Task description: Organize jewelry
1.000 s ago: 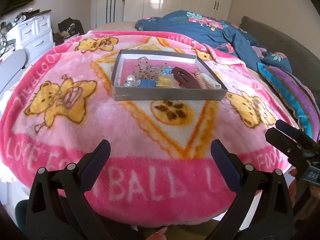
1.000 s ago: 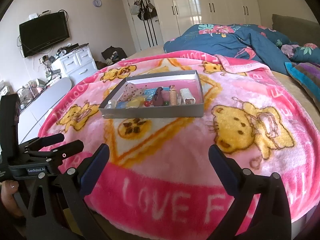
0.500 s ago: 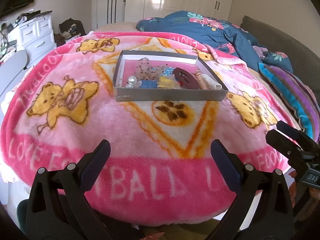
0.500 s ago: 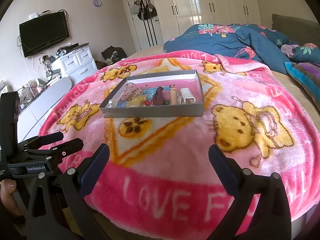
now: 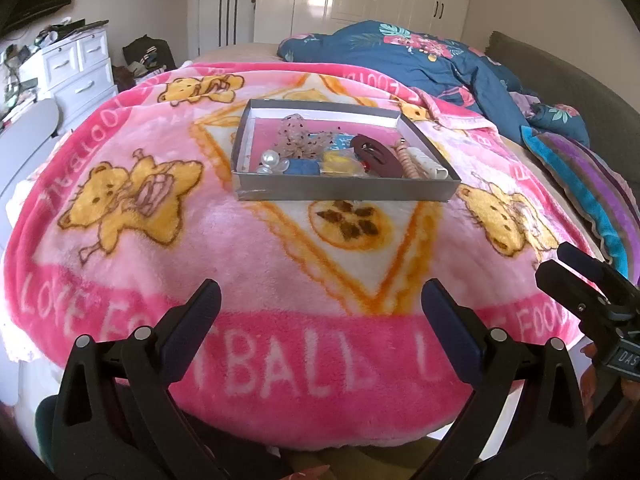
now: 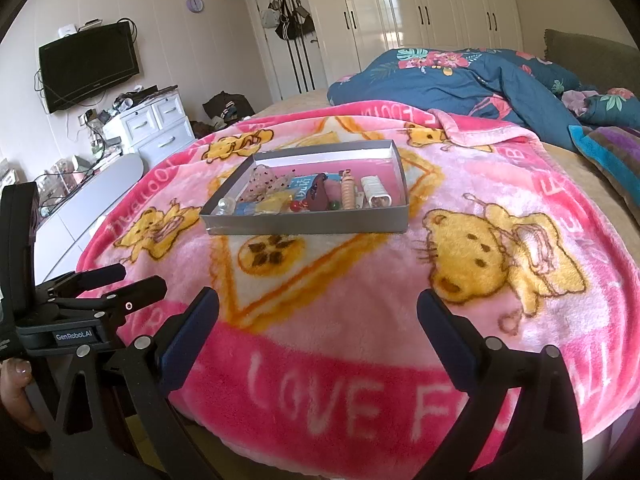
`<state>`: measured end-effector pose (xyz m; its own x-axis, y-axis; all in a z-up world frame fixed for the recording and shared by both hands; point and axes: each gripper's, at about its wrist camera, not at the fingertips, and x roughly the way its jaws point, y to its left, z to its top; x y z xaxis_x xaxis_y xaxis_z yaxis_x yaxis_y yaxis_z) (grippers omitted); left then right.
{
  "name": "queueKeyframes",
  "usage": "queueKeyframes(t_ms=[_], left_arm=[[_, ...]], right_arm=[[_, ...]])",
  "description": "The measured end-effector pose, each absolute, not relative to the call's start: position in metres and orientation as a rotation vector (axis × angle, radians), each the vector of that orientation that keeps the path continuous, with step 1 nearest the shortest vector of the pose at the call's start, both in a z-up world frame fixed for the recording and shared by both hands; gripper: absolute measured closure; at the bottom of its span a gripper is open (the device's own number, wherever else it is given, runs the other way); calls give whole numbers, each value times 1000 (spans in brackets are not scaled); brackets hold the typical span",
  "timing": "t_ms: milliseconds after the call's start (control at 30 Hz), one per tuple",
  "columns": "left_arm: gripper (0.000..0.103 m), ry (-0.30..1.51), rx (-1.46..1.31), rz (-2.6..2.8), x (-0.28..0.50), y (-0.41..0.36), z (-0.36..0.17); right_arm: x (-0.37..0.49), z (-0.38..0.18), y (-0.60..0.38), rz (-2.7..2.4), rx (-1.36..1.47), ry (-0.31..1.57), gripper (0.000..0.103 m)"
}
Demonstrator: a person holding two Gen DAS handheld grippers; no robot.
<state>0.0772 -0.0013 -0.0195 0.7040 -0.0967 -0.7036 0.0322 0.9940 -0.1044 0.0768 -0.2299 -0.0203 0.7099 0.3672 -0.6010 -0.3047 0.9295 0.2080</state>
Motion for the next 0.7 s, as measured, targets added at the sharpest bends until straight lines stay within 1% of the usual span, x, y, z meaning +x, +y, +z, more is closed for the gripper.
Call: queueKeyframes(t_ms=[700], left_arm=[[9, 785, -87, -73, 77, -1, -20]], right_arm=[[76, -19, -229, 373, 92, 688, 4]])
